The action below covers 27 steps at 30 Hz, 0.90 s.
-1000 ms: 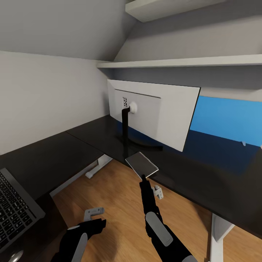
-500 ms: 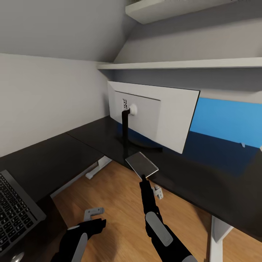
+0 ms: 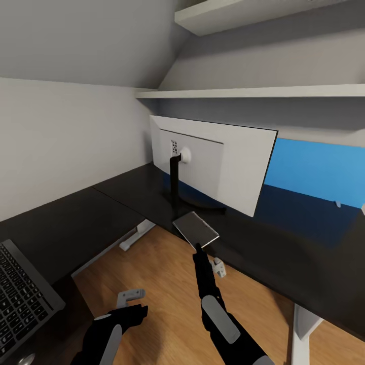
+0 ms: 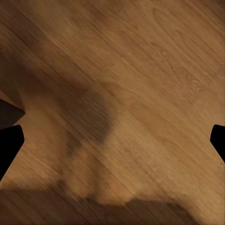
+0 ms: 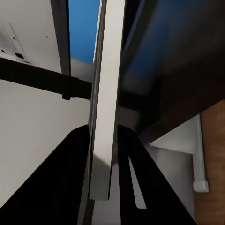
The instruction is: In the bedroom, organize the workspace by keeping the computer under the desk, ensuring the monitor is on the desk, placing the keyboard on the desk next to the monitor, placing the mouse on the desk next to the keyboard, moving the folder from the swivel chair onto the desk next to the mouse, stacking the notebook on top of the folder with the pen on top of the notebook, and positioning the swivel chair next to the desk.
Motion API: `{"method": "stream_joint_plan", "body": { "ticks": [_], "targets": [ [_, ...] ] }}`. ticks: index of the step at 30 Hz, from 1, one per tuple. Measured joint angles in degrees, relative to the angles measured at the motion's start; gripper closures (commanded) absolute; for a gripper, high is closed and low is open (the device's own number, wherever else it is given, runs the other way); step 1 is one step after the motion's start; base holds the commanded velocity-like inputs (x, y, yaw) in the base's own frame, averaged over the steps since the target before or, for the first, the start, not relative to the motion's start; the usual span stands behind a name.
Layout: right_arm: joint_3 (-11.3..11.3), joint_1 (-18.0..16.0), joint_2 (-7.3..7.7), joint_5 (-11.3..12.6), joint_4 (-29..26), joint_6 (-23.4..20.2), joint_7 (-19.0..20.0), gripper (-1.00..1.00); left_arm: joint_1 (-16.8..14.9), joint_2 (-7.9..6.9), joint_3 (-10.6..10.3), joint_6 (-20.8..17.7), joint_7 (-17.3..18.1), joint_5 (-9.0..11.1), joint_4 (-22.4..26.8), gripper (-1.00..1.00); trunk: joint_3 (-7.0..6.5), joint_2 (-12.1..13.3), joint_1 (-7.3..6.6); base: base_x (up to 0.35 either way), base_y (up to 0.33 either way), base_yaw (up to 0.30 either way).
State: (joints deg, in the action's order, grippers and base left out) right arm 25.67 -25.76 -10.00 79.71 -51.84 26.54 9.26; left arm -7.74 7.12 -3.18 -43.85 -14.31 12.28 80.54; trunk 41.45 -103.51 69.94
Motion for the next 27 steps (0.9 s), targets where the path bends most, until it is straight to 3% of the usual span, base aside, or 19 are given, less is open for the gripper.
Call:
{"method": "stream_joint_plan", "body": {
  "ticks": [4,27],
  "targets": [
    [2.07,0.04,0.00,0.08,-0.05,-0.75,0.05,1.00,0.01,0.00,0.05,0.00,0.03,0.03,-0.01,-1.00,0.00,0.00,0.00,0.000,0.000,0.000],
    [3.95,0.15,0.00,0.14,-0.18,-0.63,0.42,1.00,0.02,0.00,-0.08,0.02,-0.08,0.04,-0.11,-1.00,0.00,0.00,0.00,0.000,0.000,0.000]
  ]
}}
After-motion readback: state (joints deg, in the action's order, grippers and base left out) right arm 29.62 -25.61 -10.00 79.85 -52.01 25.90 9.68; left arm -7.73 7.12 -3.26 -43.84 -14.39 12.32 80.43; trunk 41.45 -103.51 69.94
